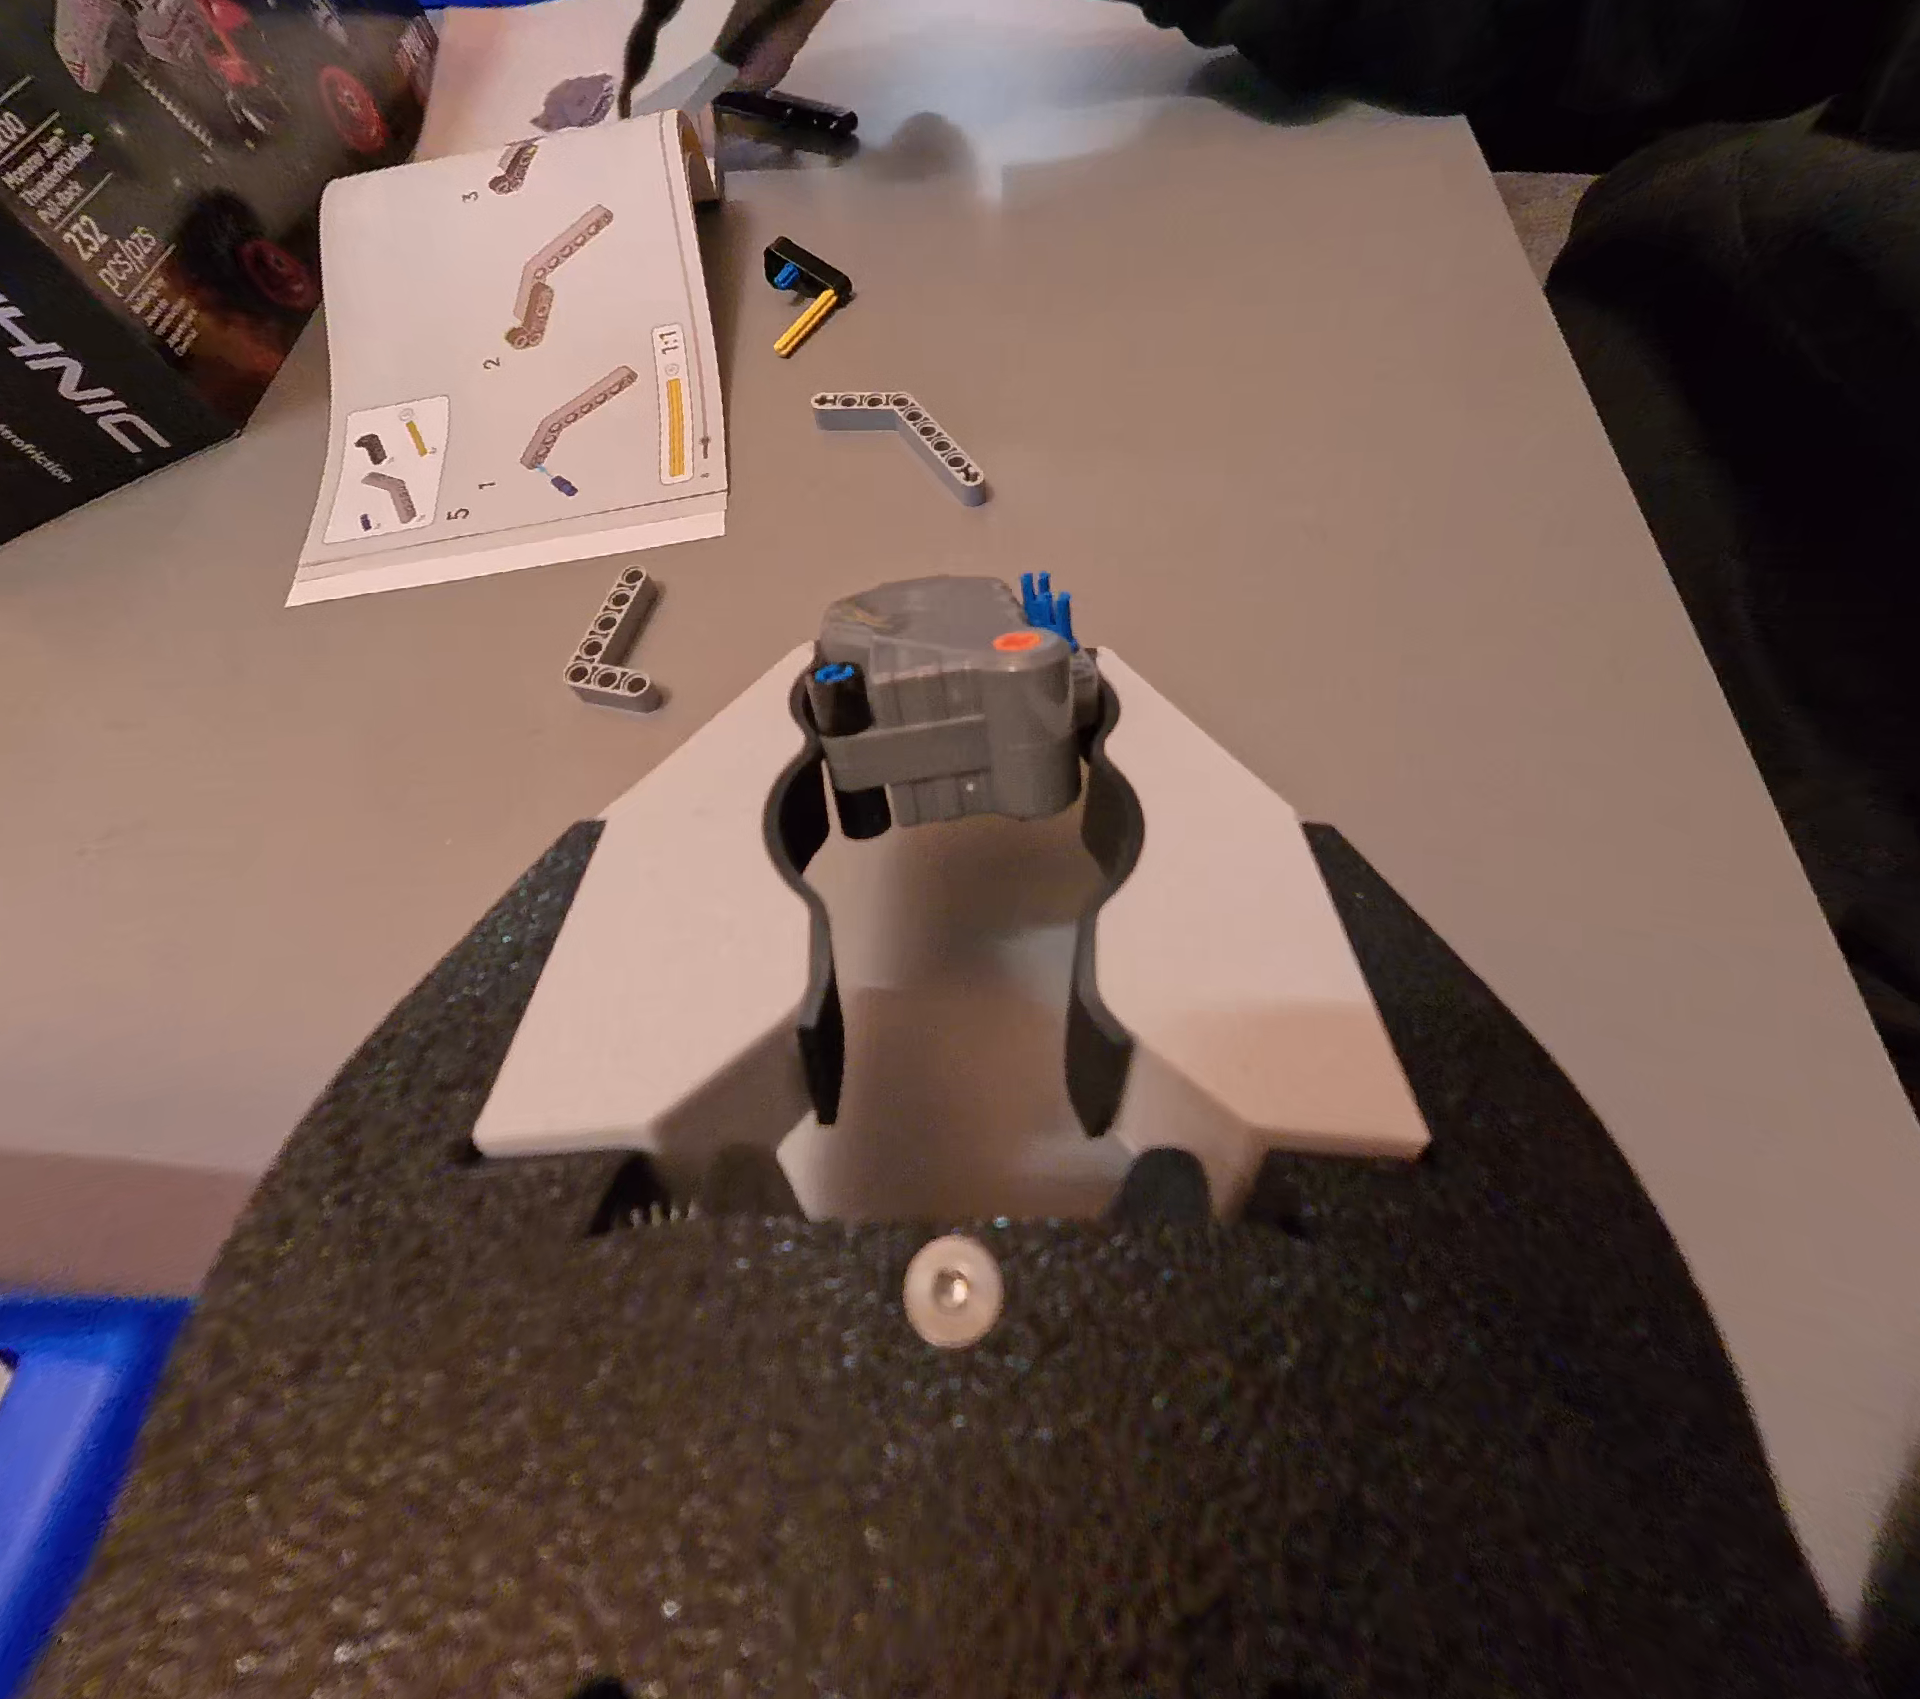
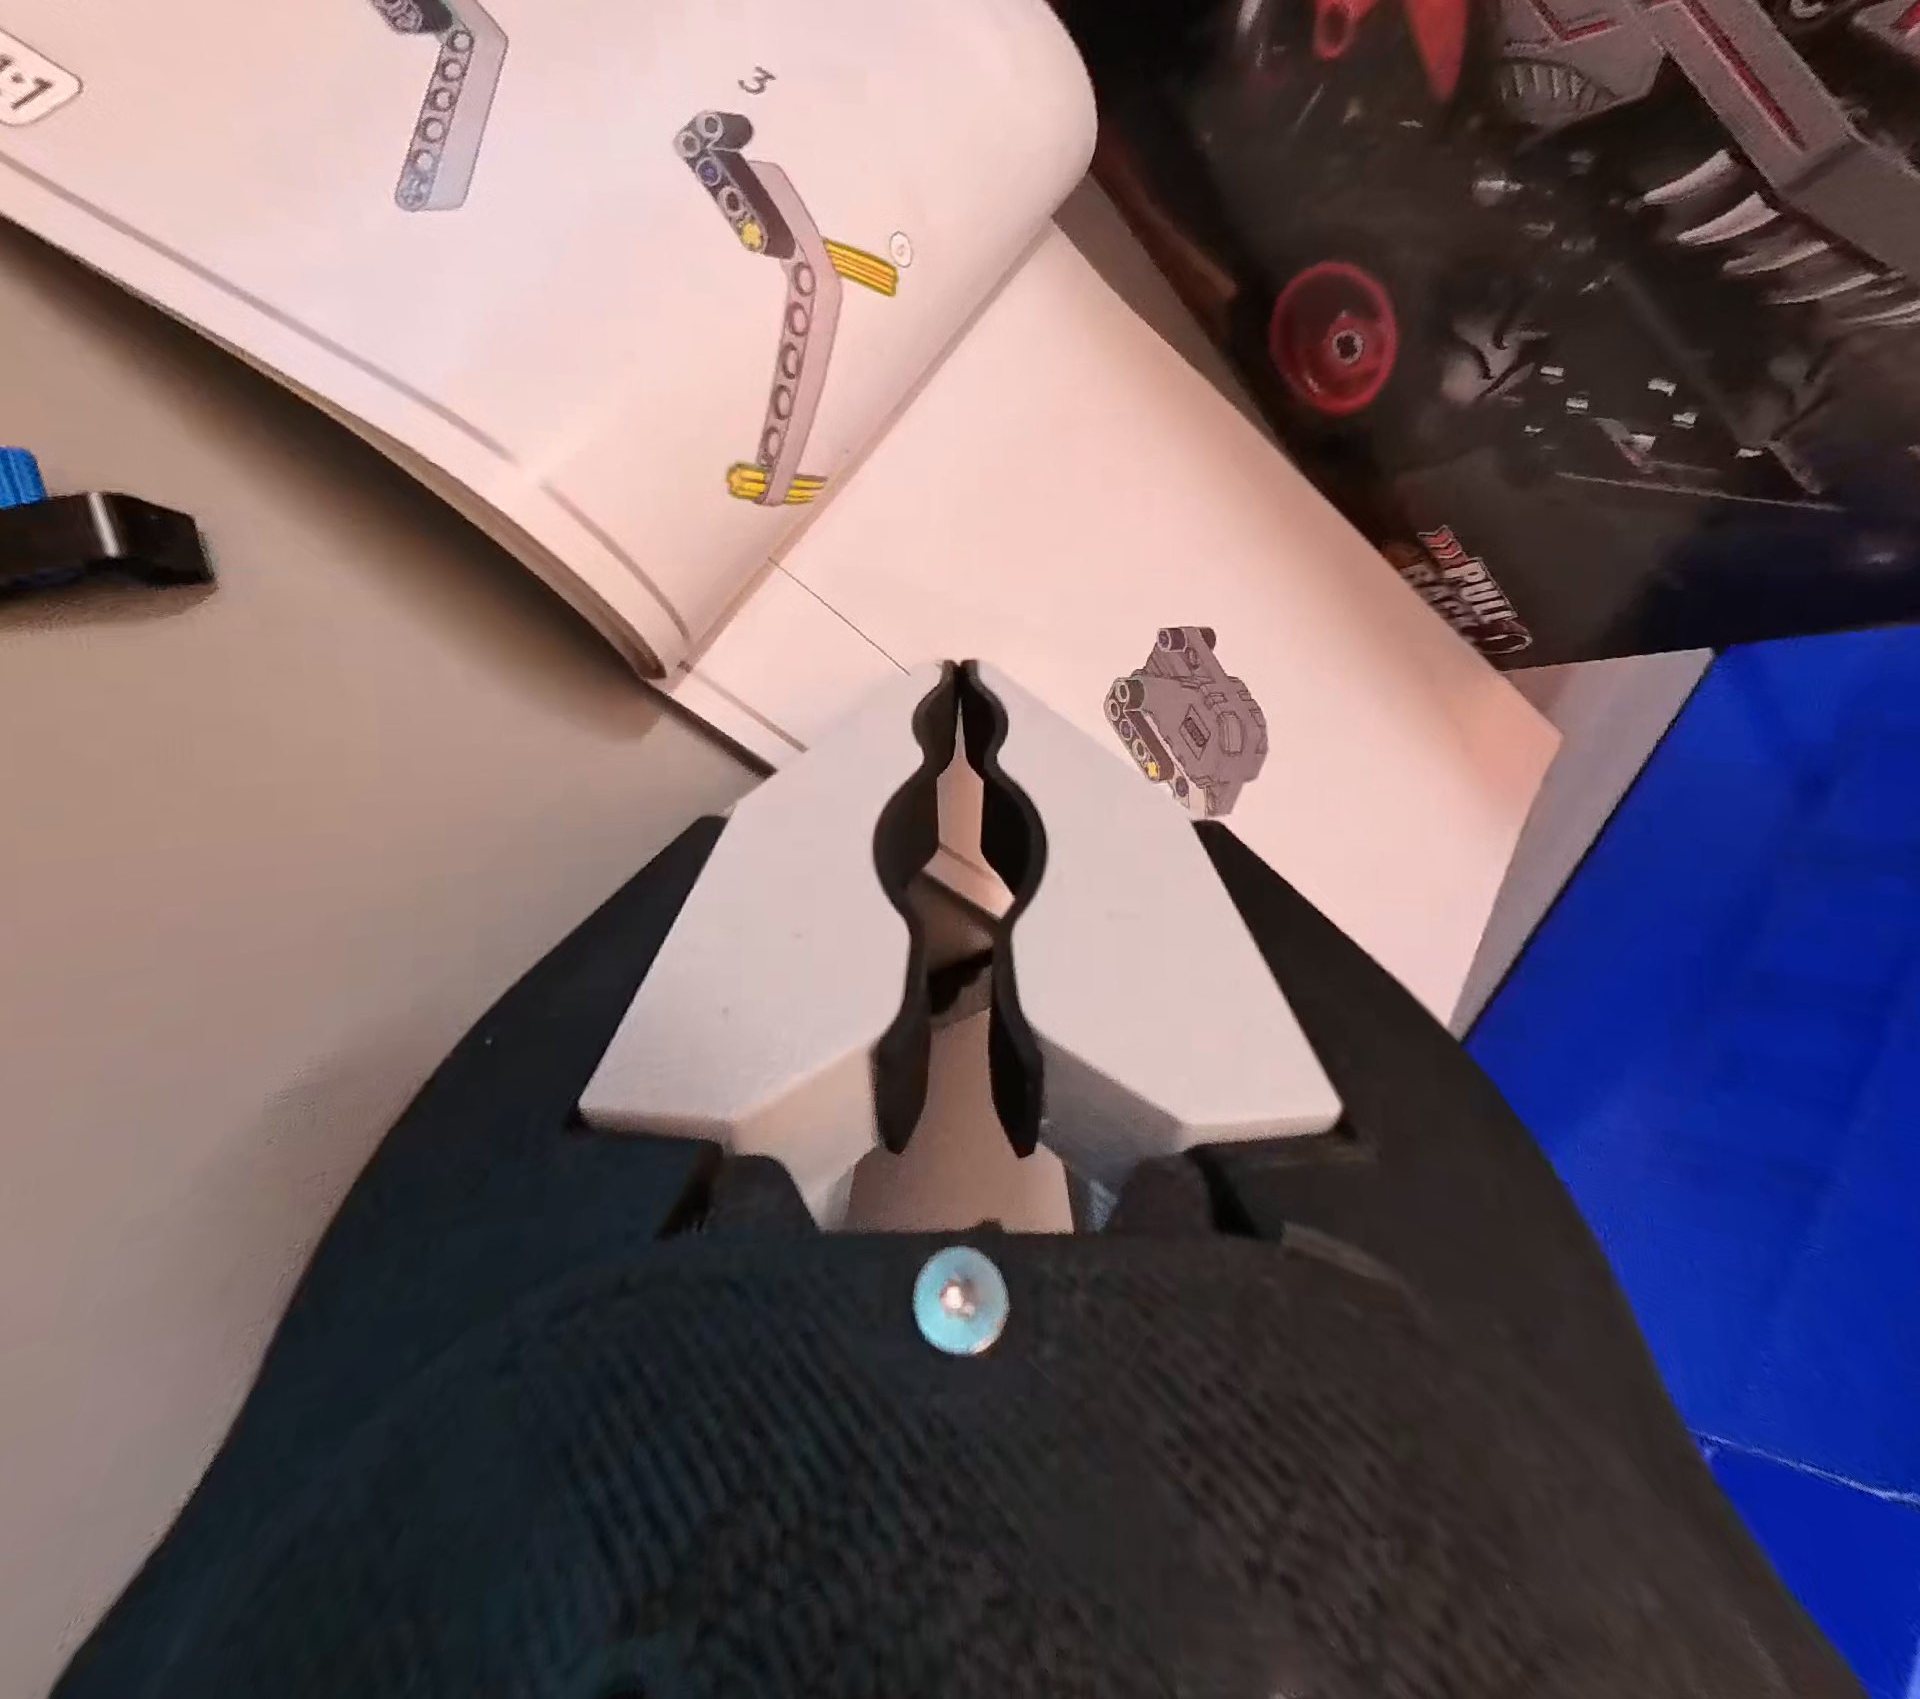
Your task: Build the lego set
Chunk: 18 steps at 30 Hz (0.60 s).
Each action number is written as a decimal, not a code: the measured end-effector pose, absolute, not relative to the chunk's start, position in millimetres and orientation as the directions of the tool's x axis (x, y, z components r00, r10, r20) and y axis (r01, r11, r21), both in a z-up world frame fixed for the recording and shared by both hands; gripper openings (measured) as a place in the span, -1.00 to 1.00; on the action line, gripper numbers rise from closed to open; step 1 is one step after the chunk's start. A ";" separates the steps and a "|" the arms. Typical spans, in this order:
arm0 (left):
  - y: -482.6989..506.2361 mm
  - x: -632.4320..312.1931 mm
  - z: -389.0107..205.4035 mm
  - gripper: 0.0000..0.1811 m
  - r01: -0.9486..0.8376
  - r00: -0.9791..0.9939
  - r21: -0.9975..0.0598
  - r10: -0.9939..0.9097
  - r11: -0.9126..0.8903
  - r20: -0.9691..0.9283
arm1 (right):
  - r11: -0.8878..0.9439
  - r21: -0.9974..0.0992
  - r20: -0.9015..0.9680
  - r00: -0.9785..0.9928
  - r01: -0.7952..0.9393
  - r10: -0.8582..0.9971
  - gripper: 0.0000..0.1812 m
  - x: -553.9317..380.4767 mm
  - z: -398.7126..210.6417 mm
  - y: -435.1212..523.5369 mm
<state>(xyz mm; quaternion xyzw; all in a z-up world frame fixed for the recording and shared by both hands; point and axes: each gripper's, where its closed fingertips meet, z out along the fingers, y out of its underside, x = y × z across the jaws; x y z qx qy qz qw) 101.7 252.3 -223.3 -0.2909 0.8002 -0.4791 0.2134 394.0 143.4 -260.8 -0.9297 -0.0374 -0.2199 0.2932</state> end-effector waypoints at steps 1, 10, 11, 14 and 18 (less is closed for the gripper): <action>252.2 101.6 -223.3 -0.51 -0.261 -0.741 -0.891 -0.669 0.371 -0.061 | -0.831 -0.517 0.436 0.899 0.204 -0.051 -1.00 392.3 -261.2 141.9; 252.1 100.8 -222.6 -0.52 -0.262 -0.745 -0.893 -0.665 0.367 -0.055 | -0.866 -0.499 0.351 0.910 -0.016 -0.219 -1.00 373.6 -261.9 129.0; 252.0 100.8 -222.7 -0.52 -0.262 -0.745 -0.892 -0.665 0.368 -0.055 | -0.856 -0.513 0.330 0.906 -0.063 -0.265 -1.00 374.3 -261.9 130.4; 251.8 101.0 -224.4 -0.51 -0.269 -0.745 -0.887 -0.665 0.375 -0.055 | -0.814 -0.564 0.286 0.892 -0.138 -0.350 -1.00 376.1 -261.8 144.5; 252.0 101.2 -224.9 -0.52 -0.269 -0.743 -0.885 -0.667 0.381 -0.062 | -0.794 -0.589 0.268 0.891 -0.149 -0.366 -1.00 374.0 -260.9 157.3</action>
